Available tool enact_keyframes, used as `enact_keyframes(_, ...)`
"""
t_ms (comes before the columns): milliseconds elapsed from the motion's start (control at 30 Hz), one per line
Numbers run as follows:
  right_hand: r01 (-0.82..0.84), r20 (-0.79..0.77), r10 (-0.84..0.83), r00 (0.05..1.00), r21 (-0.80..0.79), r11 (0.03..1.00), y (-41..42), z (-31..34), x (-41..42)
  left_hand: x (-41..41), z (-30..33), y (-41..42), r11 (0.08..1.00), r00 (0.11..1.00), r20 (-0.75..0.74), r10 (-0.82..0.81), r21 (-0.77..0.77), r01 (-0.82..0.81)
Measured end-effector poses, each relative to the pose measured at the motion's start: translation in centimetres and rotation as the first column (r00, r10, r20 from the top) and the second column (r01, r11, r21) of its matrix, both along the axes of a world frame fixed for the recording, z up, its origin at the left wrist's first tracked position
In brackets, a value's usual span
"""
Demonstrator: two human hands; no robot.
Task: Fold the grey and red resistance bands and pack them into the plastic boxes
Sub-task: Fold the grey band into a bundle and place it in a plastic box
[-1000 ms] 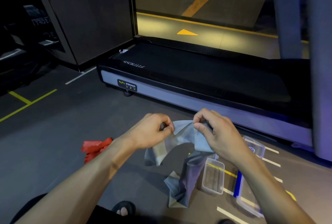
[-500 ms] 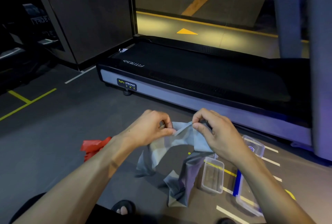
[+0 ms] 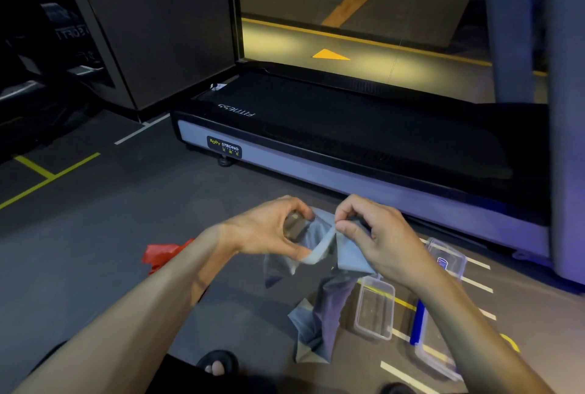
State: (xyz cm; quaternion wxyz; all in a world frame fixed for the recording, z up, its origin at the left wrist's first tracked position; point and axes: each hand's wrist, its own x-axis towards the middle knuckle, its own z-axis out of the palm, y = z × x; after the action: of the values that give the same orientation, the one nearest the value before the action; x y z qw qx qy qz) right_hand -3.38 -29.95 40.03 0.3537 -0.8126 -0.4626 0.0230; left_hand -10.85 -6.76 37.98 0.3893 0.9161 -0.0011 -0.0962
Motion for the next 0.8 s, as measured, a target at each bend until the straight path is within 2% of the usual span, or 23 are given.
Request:
enact_keyframes(100,0.037,-0.033,-0.036,0.999,0.04,0.999,-0.3,0.2,0.3,0.0,-0.4,0.4,1.0,0.998,0.065,0.025,-0.001,-0.025)
enact_keyframes(200,0.039,-0.059,-0.037,0.998,0.04,0.998,-0.3,0.4,0.3,-0.2,-0.2,0.6,0.994,0.987,0.158,0.037,0.097,-0.053)
enact_keyframes(233,0.035,-0.059,-0.033,0.998,0.029,0.999,-0.3,0.4,0.3,-0.2,0.0,0.6,0.992,0.988,0.148,0.034,0.118,-0.052)
enact_keyframes(333,0.011,-0.059,-0.012,0.998,-0.008,1.0,-0.1,0.2,0.2,-0.4,0.2,0.4,0.999,0.999,-0.05,-0.004,0.04,0.006)
enact_keyframes(400,-0.012,-0.071,0.01,0.997,-0.023,1.0,0.0,0.2,0.1,-0.5,0.0,0.5,0.996,0.992,-0.114,-0.048,0.063,0.055)
enact_keyframes(567,-0.028,-0.098,0.025,0.995,-0.036,0.999,-0.2,0.0,0.1,-0.3,-0.4,1.3,0.993,0.987,-0.141,-0.077,0.077,0.088)
enact_keyframes(733,0.016,-0.085,-0.017,0.996,-0.021,1.0,-0.5,0.1,0.7,-0.2,-1.6,2.1,0.994,0.996,-0.057,-0.072,-0.083,0.067)
enact_keyframes(800,0.018,-0.096,-0.018,0.995,0.004,1.0,-0.6,0.3,0.8,-0.4,-1.6,2.2,0.993,0.998,-0.008,-0.062,-0.099,0.061)
